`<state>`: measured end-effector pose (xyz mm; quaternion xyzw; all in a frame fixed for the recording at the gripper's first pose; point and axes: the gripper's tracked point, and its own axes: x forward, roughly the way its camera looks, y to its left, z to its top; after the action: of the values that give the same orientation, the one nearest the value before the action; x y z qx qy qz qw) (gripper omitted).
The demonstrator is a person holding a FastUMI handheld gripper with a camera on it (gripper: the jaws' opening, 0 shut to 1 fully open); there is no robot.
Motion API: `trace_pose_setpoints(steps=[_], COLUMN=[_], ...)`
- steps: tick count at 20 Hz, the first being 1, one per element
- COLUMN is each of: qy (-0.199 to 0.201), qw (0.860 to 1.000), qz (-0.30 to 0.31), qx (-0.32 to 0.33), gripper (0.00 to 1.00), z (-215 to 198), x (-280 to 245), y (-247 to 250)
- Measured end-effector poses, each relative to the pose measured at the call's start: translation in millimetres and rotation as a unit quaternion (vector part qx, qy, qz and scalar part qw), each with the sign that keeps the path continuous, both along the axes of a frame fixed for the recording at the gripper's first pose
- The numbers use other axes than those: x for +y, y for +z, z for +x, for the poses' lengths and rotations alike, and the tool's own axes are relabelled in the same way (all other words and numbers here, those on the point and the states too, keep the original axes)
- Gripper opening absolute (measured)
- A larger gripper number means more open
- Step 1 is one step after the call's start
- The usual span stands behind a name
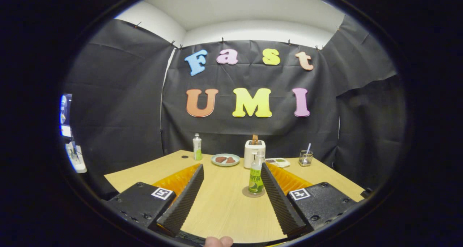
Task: Take the bottle from table, then pour the juice into the cup, finally place the bottle on the coaster
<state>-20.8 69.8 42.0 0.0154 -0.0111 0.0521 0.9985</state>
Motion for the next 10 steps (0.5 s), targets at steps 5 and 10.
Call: trace_pose_setpoints(steps=[5,10], qy=[-0.001,0.007], qw=[1.000,1.000], qz=[0.003,0.014], qx=[-0.004,0.002], gripper=[1.00,1.00], z=[1.0,1.0], x=[-2.2,-0.2], y=[1.5,-3.2])
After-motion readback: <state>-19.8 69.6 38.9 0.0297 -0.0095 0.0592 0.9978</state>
